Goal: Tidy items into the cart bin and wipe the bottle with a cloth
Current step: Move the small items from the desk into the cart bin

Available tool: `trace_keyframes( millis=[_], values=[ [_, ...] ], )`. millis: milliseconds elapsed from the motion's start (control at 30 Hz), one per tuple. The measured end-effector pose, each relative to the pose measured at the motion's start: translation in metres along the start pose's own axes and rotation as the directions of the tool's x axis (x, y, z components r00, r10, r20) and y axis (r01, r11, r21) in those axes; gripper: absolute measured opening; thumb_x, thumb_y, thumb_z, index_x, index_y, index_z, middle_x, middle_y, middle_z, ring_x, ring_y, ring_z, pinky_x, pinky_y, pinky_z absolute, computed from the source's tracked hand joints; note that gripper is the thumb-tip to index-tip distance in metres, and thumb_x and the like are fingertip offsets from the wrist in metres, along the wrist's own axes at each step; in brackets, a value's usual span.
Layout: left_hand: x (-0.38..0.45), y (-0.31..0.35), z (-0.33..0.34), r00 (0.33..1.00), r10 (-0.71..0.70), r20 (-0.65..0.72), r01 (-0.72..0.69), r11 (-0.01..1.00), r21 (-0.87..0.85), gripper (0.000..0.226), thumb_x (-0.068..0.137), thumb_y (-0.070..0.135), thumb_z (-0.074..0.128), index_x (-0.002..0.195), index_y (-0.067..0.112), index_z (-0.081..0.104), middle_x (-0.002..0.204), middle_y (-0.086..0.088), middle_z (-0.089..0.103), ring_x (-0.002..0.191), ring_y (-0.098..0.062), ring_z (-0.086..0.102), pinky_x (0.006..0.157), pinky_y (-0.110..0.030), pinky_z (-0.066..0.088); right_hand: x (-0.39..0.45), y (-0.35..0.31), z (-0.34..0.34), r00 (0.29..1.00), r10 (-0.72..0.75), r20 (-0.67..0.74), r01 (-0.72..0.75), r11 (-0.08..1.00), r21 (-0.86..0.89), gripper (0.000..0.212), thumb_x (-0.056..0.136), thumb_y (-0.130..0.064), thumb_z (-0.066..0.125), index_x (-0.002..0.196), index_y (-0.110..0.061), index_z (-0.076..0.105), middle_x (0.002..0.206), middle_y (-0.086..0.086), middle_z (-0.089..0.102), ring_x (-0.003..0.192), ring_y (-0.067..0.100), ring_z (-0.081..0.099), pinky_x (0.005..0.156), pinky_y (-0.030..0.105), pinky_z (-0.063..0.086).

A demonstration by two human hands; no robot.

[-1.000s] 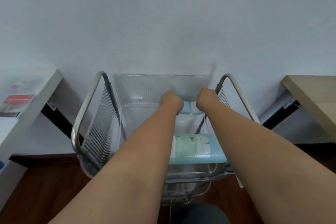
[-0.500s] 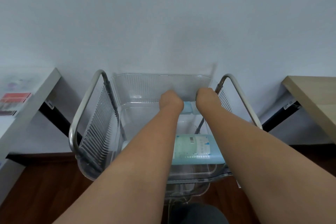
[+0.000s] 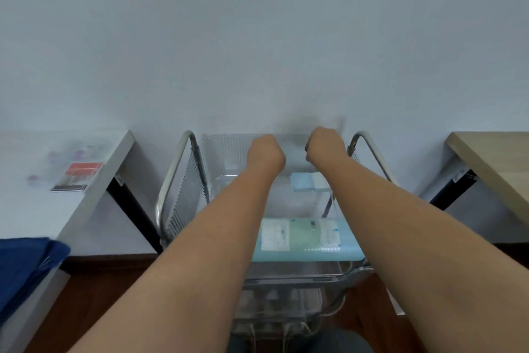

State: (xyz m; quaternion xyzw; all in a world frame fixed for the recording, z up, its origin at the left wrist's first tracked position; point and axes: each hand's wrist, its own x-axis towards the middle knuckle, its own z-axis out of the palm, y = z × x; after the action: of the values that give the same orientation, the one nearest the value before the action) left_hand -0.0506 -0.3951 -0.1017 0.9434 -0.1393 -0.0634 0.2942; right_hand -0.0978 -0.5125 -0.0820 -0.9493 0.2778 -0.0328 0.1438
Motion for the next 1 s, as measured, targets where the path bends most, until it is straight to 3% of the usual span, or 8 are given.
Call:
trace_keyframes(
  millis=[133, 300, 433, 633, 700, 767, 867, 1000],
  values=[
    [-0.012, 0.001, -0.072, 0.986, 0.084, -0.141, -0.089, 0.996, -0.024, 0.030, 0.083, -0.003, 0.050, 0.102, 0.010, 0.070, 0.109, -0.011, 0.066, 0.097, -0.027, 0.065, 0.083, -0.029, 0.053, -0.013, -0.035, -0.028, 0.995, 0.010, 0.104, -0.063, 0.847, 0.528, 0.016, 0.084, -0.004, 0.063, 0.098, -0.003, 0.071, 0.083, 0.015, 0.070, 0.082, 0.034, 0.072, 0.078, 0.042, 0.059],
    [-0.034, -0.038, -0.177, 0.936, 0.050, -0.347, -0.074, 0.996, -0.056, 0.037, 0.080, 0.000, 0.053, 0.107, 0.017, 0.071, 0.108, -0.008, 0.070, 0.095, -0.025, 0.068, 0.082, -0.029, 0.055, -0.052, -0.088, -0.043, 0.991, -0.098, 0.086, -0.006, 0.620, 0.785, 0.019, 0.087, -0.004, 0.053, 0.096, -0.001, 0.070, 0.070, 0.016, 0.062, 0.059, 0.030, 0.062, 0.064, 0.035, 0.060],
    [-0.058, -0.103, -0.247, 0.905, -0.085, -0.417, 0.052, 0.995, -0.088, 0.033, 0.078, 0.001, 0.059, 0.104, 0.015, 0.070, 0.098, -0.013, 0.072, 0.085, -0.029, 0.071, 0.081, -0.038, 0.059, -0.077, -0.141, -0.040, 0.970, -0.241, 0.042, 0.113, 0.592, 0.798, 0.017, 0.087, -0.006, 0.055, 0.092, -0.004, 0.071, 0.073, 0.014, 0.065, 0.060, 0.025, 0.064, 0.067, 0.035, 0.060],
    [-0.088, -0.207, -0.303, 0.854, -0.309, -0.417, 0.279, 0.951, -0.134, 0.027, 0.079, 0.003, 0.068, 0.107, 0.006, 0.070, 0.083, -0.017, 0.072, 0.074, -0.029, 0.069, 0.082, -0.036, 0.058, -0.103, -0.222, -0.017, 0.908, -0.418, 0.025, 0.269, 0.628, 0.730, 0.028, 0.088, -0.014, 0.054, 0.097, 0.009, 0.068, 0.073, 0.016, 0.066, 0.064, 0.027, 0.069, 0.074, 0.044, 0.058],
    [-0.092, -0.234, -0.308, 0.845, -0.359, -0.397, 0.322, 0.933, -0.159, 0.028, 0.080, 0.003, 0.069, 0.108, 0.002, 0.070, 0.078, -0.018, 0.071, 0.068, -0.029, 0.067, 0.083, -0.039, 0.059, -0.107, -0.247, -0.006, 0.903, -0.424, 0.070, 0.241, 0.634, 0.735, 0.030, 0.086, -0.013, 0.054, 0.099, 0.012, 0.065, 0.075, 0.022, 0.067, 0.063, 0.028, 0.067, 0.077, 0.047, 0.058],
    [-0.094, -0.254, -0.307, 0.835, -0.382, -0.397, 0.351, 0.924, -0.151, 0.028, 0.081, 0.008, 0.073, 0.108, 0.003, 0.071, 0.088, -0.016, 0.073, 0.077, -0.028, 0.070, 0.084, -0.039, 0.059, -0.111, -0.269, 0.007, 0.900, -0.410, 0.149, 0.167, 0.638, 0.752, 0.029, 0.084, -0.012, 0.054, 0.093, 0.013, 0.065, 0.072, 0.021, 0.066, 0.062, 0.029, 0.065, 0.077, 0.044, 0.058],
    [-0.091, -0.278, -0.299, 0.835, -0.394, -0.383, 0.377, 0.918, -0.123, 0.034, 0.080, 0.020, 0.078, 0.110, 0.005, 0.072, 0.105, -0.011, 0.073, 0.090, -0.025, 0.069, 0.080, -0.032, 0.057, -0.116, -0.293, 0.026, 0.887, -0.378, 0.263, 0.054, 0.653, 0.756, 0.010, 0.080, -0.011, 0.055, 0.078, -0.002, 0.060, 0.069, 0.015, 0.061, 0.062, 0.029, 0.063, 0.074, 0.038, 0.058],
    [-0.079, -0.297, -0.291, 0.865, -0.381, -0.327, 0.361, 0.925, -0.121, 0.029, 0.082, 0.029, 0.077, 0.102, 0.009, 0.073, 0.102, -0.005, 0.070, 0.089, -0.025, 0.062, 0.070, -0.026, 0.045, -0.110, -0.309, 0.046, 0.900, -0.296, 0.319, -0.067, 0.630, 0.774, 0.031, 0.081, -0.017, 0.063, 0.103, 0.005, 0.063, 0.080, 0.014, 0.059, 0.067, 0.027, 0.060, 0.069, 0.034, 0.056]
  ],
)
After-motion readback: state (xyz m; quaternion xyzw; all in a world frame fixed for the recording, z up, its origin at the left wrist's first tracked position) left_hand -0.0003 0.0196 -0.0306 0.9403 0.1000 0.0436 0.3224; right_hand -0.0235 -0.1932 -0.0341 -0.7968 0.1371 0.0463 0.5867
